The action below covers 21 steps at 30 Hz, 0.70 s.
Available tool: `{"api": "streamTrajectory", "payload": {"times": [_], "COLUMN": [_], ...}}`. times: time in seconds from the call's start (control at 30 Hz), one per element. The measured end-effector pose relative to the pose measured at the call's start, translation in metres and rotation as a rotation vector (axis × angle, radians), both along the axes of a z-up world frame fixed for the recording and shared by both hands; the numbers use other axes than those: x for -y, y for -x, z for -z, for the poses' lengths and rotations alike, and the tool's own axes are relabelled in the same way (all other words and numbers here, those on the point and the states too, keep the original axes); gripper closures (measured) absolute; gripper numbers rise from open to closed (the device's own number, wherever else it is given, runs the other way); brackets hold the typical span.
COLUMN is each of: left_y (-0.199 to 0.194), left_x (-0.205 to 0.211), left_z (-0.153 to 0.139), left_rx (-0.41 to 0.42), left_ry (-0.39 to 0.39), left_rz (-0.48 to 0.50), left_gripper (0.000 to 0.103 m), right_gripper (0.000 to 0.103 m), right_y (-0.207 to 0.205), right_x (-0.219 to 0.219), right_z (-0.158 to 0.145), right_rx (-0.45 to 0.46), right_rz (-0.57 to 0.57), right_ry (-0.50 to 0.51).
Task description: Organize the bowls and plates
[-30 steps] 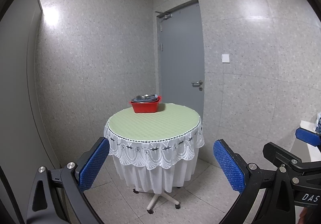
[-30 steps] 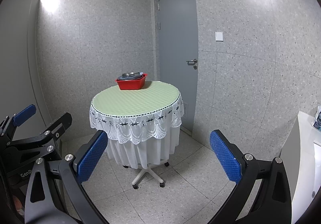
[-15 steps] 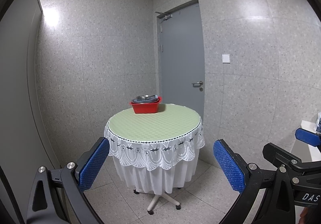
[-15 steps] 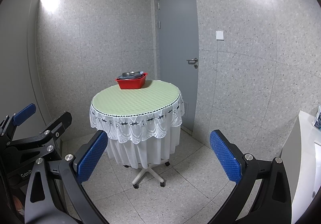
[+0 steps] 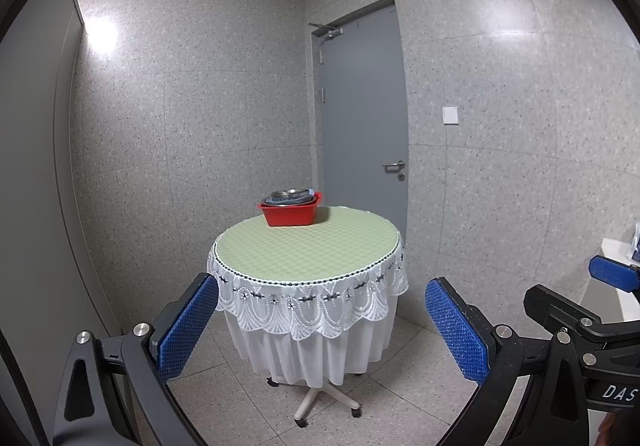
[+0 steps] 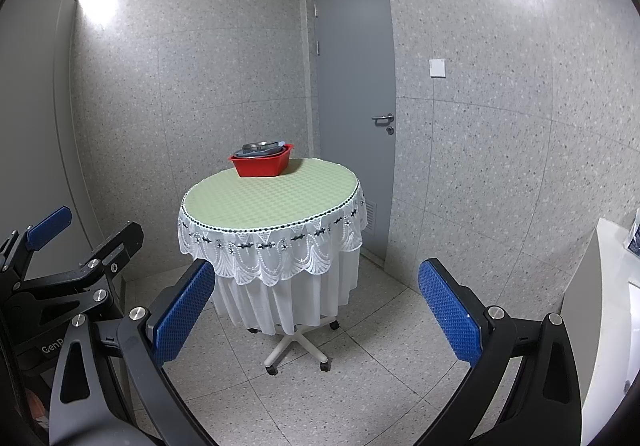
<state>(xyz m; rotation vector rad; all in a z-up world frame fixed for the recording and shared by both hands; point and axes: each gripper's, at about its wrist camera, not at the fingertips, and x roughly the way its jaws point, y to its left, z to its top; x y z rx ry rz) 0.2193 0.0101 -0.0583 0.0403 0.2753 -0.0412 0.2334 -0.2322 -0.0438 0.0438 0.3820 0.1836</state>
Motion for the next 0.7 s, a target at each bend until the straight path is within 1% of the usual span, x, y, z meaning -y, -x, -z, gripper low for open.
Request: {"api": "streamTrajectory", "payload": {"times": [0.7], "left_y": [-0.0008], "left_x": [-0.0006], "left_z": [-0.0017], "left_rx": [-0.002], "left_ry": [-0.006], "left_rz": [-0.001], "left_gripper": [0.001], "right_gripper": [0.000], "right_y": [-0.0006], "right_x": [0.0030], "right_z": [0.0002], "right_rx": [-0.003], "right_rz": [-0.005], "right_ry": [-0.007]}}
